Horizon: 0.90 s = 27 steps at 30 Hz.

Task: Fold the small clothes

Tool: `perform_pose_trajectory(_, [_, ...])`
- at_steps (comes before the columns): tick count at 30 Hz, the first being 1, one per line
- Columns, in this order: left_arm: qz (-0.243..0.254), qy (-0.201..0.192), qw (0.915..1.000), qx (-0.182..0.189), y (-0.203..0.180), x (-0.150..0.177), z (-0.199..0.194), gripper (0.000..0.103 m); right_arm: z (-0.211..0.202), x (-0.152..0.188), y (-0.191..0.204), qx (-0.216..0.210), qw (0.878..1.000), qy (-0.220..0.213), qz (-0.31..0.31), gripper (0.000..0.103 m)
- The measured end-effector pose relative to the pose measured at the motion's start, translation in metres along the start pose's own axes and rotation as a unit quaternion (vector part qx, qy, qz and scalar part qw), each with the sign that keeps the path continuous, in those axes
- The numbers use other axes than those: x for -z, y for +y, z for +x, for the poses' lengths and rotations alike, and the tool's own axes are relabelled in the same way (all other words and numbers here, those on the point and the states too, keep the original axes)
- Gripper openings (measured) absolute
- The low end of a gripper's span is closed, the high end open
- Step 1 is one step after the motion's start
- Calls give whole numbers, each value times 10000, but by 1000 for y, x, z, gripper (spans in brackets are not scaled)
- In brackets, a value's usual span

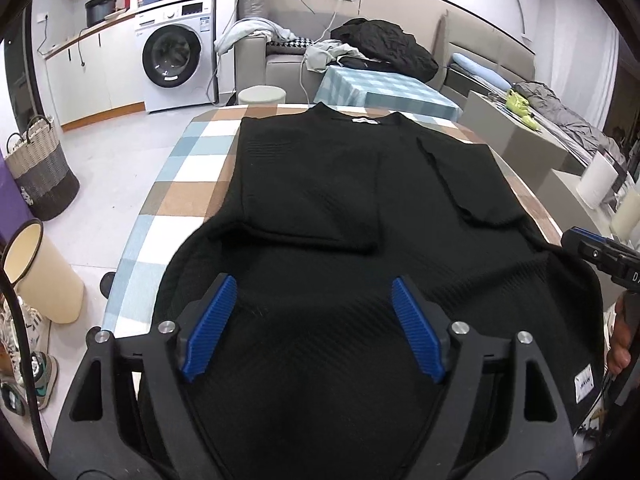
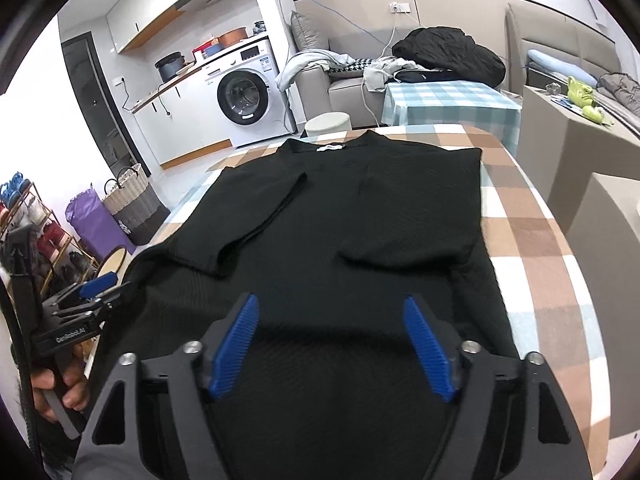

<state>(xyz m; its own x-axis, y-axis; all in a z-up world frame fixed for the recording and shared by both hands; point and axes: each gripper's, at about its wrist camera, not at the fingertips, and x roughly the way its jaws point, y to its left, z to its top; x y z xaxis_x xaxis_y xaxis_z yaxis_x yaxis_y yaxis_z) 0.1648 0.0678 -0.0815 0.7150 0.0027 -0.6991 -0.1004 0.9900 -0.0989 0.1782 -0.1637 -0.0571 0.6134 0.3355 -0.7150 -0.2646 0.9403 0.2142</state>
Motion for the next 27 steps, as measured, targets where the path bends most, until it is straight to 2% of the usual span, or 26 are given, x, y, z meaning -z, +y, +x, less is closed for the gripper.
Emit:
perform_pose_trajectory(8, [125,30,9998,-149,-13,24,-18,82,-23,25,-6,192,9995,-11,-235,90])
perform_pose_trajectory(14, [56,126,9995,-283,-5,39,-24,82,-32,47,-17,325,9988,158,-327,93])
perform_pose_trajectory(18, [-52,213,9986,-490,14,53,-29,82,-33,65,-34,489,9979,372,-227,93])
perform_pose_trajectory(27, [-674,547,9906,-1056,93,105,-51,82,-65,107,-80,1070,9922,615,164,93])
